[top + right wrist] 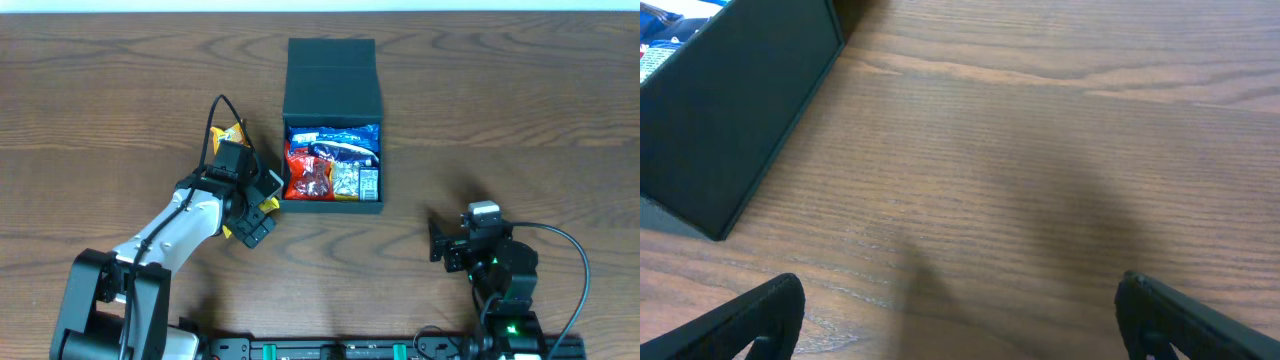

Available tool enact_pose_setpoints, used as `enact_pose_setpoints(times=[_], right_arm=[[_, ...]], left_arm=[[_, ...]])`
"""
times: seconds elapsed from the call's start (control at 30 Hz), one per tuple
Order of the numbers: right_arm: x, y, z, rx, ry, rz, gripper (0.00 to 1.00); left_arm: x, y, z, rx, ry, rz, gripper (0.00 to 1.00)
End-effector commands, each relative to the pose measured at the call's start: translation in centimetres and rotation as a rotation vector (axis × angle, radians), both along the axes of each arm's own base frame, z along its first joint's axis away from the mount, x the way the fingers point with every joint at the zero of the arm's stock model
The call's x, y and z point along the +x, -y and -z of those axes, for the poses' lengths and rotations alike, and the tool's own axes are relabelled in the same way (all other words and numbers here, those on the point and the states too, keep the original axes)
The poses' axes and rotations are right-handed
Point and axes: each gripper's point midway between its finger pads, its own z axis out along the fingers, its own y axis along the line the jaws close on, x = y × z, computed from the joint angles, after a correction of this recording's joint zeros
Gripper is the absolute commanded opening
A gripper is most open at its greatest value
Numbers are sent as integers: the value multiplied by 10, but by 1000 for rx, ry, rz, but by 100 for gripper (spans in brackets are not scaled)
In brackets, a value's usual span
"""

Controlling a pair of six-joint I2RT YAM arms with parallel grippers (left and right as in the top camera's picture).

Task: Pack container
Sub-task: 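Grasp the yellow Julie's Peanut Butter packet with the left gripper, then lift the Julie's packet and carry it toward the box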

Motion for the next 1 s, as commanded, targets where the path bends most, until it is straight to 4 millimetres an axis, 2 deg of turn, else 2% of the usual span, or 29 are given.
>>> enact_pose_setpoints(times=[0.0, 0.13, 0.2, 0.3, 0.47, 0.63, 0.83, 0.97], right_arm=[[0, 2, 1, 3, 0, 12, 99], [0, 2, 1, 3, 0, 11, 99], [0, 2, 1, 3, 0, 11, 99], [0, 2, 1, 3, 0, 11, 99], [0, 2, 1, 3, 0, 12, 99], [0, 2, 1, 3, 0, 11, 99], [0, 2, 1, 3, 0, 12, 99], [0, 2, 1, 3, 0, 11, 99]], left_arm=[[-2, -7, 4, 22, -5, -20, 93], [0, -8, 8, 26, 9, -21, 91], [1, -8, 8, 27, 12, -22, 86], [1, -11, 9, 43, 16, -25, 73], [-10, -18, 17, 69, -3, -28, 66], [-19, -20, 24, 74, -23, -28, 44], [-14, -19, 23, 68, -4, -29, 42], [-14, -18, 23, 64, -3, -43, 33]])
